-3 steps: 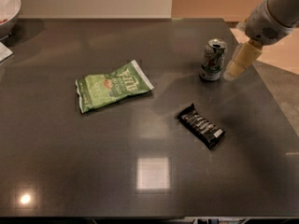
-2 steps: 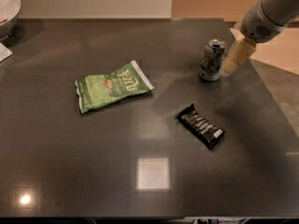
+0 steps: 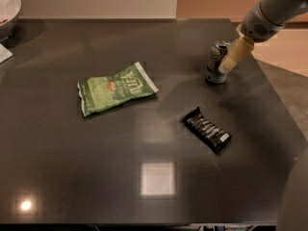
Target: Move 7up can near green jalapeno chip bag
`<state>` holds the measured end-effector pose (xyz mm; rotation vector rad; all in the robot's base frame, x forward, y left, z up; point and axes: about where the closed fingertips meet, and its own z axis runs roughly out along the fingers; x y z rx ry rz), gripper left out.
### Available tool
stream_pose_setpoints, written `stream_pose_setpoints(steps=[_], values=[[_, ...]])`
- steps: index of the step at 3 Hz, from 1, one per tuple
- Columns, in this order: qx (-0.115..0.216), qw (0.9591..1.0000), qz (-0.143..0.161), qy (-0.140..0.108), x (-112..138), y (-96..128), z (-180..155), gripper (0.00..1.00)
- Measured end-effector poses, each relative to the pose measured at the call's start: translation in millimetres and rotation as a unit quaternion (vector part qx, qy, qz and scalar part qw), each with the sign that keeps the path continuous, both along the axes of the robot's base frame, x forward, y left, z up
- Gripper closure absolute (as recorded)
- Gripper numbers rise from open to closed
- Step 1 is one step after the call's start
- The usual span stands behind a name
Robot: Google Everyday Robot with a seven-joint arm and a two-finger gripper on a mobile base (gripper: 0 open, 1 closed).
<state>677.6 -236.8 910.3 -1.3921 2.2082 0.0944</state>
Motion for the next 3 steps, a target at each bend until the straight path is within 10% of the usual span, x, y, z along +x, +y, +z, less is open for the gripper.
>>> stream_pose_setpoints(steps=[3], values=[[0.027, 0.9988, -0.002, 0.041, 10, 17, -14, 0.56]])
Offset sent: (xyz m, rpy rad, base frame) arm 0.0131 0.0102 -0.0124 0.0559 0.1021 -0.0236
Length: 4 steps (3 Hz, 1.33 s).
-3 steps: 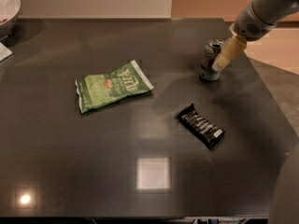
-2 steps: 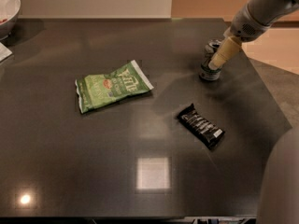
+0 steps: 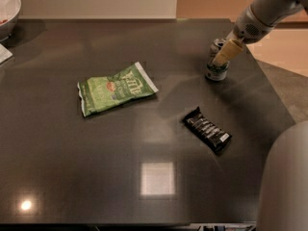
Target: Move 7up can near green jalapeno chip bag
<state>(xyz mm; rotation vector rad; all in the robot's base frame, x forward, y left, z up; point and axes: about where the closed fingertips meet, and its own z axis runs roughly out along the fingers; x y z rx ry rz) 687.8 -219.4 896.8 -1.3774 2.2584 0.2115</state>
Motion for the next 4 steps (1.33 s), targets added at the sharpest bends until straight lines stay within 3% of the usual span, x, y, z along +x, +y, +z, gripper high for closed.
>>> stream_pose_setpoints(steps=[2, 4], values=[[0.029, 0.998, 0.057, -0.001, -8, 46, 16, 0.99], [0.051, 0.9911, 0.123, 0.013, -12, 103, 11, 1.0]])
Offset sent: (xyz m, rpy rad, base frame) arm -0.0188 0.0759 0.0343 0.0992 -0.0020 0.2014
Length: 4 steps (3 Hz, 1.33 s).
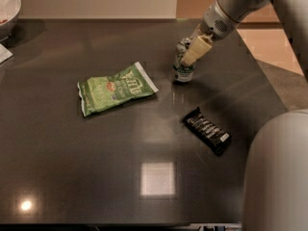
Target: Move 7up can near green jalapeno chip bag
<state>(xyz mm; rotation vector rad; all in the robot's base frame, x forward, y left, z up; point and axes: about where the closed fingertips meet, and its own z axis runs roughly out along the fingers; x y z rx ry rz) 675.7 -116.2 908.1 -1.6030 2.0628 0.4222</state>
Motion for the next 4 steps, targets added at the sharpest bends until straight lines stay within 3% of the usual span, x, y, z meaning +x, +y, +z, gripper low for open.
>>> stream_pose_setpoints(steps=[2, 4], values=[[-0.003, 0.9987, 0.05, 0.005, -11, 38, -8, 1.0], [-0.01, 0.9968, 0.079, 0.006, -24, 57, -15, 0.59]])
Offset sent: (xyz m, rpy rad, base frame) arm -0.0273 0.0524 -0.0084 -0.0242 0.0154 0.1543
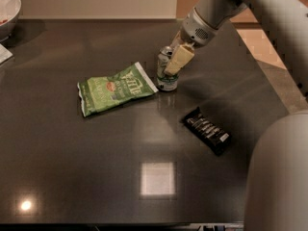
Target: Move 7up can near green jalapeno chip bag
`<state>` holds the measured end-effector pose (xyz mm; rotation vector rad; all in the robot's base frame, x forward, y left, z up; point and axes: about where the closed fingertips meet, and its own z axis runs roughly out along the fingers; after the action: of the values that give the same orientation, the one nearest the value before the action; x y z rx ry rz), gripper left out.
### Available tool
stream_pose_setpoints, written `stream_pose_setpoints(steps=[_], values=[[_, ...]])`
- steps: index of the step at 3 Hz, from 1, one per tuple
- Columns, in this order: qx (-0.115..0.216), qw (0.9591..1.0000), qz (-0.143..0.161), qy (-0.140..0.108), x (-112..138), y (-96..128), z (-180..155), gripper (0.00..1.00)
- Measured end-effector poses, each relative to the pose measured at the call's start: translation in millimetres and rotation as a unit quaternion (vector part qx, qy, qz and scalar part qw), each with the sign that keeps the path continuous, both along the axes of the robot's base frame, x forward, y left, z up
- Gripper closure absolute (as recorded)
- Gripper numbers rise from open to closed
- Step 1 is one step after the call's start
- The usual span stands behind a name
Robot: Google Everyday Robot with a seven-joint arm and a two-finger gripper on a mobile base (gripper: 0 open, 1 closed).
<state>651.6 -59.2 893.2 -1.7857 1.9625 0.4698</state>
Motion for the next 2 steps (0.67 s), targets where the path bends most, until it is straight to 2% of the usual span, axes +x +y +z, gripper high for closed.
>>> stream_pose_setpoints(steps=[1, 2], values=[[0.001, 0.9999, 0.008, -0.011, -5.7, 4.7, -0.3, 0.36], [0.001, 0.9999, 0.009, -0.01, -4.7, 7.0, -2.9, 0.12]])
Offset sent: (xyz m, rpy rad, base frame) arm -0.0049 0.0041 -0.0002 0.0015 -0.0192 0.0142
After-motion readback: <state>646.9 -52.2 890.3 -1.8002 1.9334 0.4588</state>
